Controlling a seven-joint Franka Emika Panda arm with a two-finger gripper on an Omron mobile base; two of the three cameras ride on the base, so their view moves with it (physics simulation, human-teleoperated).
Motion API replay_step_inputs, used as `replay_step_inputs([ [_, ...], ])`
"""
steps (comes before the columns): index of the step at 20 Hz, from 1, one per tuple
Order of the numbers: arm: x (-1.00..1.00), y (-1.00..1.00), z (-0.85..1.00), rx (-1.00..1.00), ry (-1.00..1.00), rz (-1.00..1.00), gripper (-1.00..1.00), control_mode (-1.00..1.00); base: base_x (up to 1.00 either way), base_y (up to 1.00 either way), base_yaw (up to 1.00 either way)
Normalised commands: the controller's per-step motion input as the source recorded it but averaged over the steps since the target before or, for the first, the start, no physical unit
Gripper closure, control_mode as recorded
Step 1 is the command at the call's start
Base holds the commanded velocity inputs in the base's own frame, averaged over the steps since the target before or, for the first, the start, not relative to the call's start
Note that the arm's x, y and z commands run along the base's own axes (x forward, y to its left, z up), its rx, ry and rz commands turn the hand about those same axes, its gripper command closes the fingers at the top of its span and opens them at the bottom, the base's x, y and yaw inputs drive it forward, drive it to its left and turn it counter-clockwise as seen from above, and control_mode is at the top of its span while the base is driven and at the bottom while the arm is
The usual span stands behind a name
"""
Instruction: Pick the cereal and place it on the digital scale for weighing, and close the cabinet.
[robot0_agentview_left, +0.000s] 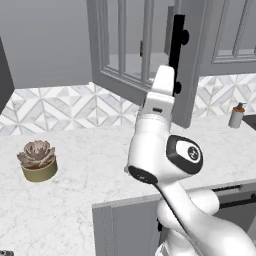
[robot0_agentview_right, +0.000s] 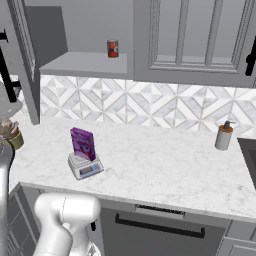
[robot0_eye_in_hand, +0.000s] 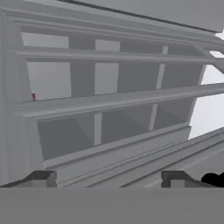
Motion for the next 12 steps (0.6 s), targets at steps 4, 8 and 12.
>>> replay_step_inputs([
  [4,0.11,-1.0,0.25,0.12,-0.01,0.0,-1.0,-1.0,0.0,0.0,0.0],
  [8,0.24,-0.89,0.09,0.13,0.0,0.0,-1.0,-1.0,0.0,0.0,0.0],
  [12,0.53,-0.57,0.0,0.1,0.0,0.02,-1.0,-1.0,0.0,0.0,0.0],
])
